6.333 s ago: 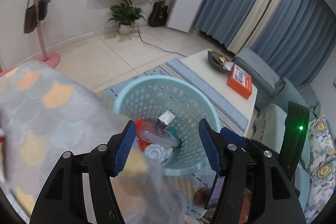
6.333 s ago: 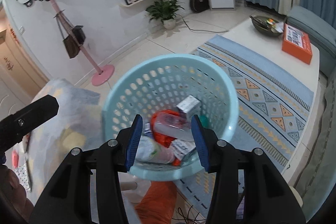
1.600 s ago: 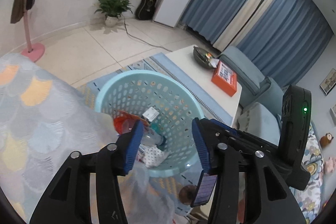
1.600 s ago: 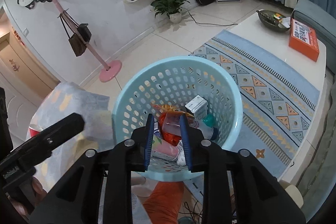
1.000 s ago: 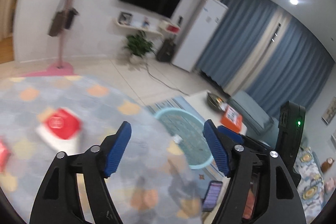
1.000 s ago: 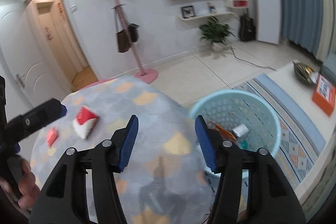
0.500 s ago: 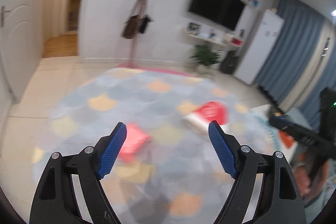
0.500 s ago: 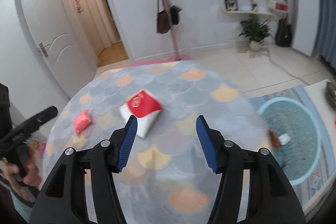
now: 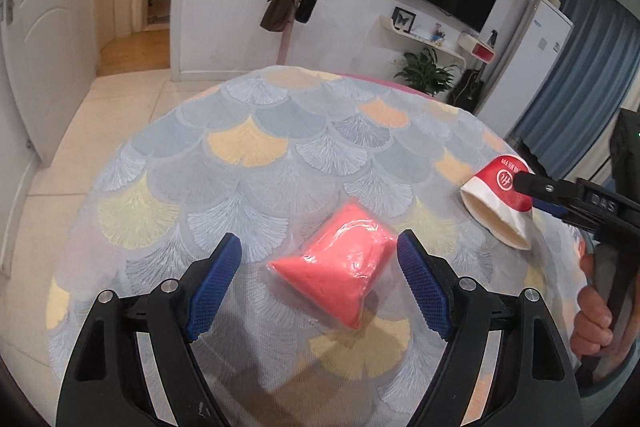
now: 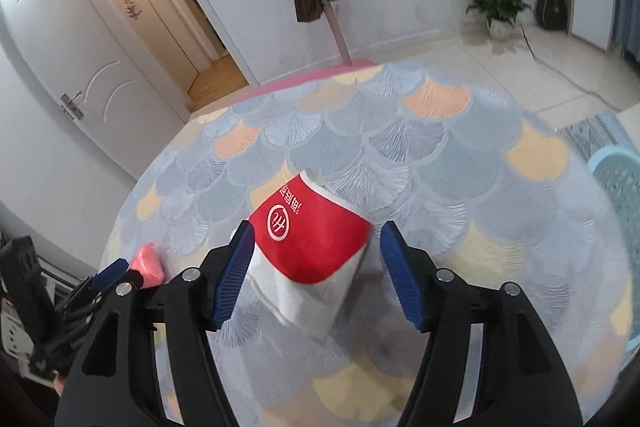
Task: Collect trash
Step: 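Grasp the pink packet with the left tool while the right tool grasps the red-white paper cup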
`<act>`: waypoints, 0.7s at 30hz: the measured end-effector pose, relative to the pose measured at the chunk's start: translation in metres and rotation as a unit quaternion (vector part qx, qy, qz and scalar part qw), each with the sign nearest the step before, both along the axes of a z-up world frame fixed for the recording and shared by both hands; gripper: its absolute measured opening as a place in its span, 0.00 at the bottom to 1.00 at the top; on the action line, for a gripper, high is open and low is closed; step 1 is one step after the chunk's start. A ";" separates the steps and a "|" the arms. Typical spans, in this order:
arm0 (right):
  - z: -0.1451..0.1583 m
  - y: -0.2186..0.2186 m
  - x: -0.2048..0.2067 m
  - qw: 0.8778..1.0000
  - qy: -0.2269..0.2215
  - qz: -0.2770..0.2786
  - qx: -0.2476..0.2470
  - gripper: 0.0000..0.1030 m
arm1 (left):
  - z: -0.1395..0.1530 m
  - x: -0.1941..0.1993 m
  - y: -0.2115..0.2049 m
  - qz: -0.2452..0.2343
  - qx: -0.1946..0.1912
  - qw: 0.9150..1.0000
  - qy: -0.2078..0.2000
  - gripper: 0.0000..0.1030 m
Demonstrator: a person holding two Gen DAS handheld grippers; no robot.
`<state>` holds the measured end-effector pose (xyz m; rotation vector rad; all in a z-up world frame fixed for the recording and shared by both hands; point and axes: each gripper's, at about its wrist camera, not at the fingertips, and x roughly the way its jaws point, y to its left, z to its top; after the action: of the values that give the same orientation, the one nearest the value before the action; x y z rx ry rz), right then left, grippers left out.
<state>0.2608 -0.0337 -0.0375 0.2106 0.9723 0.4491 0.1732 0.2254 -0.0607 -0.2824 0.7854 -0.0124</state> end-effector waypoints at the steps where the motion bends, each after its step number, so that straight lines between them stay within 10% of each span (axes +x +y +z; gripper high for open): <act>1: -0.003 0.001 0.002 1.000 0.006 -0.003 0.003 0.62 | -0.001 0.002 -0.001 -0.003 0.004 1.000 0.002 0.76; 12: -0.010 0.021 -0.003 0.999 -0.019 -0.011 -0.040 0.69 | -0.007 -0.005 -0.025 -0.012 0.086 0.996 0.014 0.57; 21: -0.009 0.022 -0.007 0.999 -0.030 0.002 -0.042 0.51 | -0.005 -0.009 -0.029 -0.020 0.087 0.996 0.011 0.55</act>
<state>0.2539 -0.0122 -0.0468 0.1190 0.9319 0.4162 0.1638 0.1961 -0.0660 -0.1018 0.8089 0.0220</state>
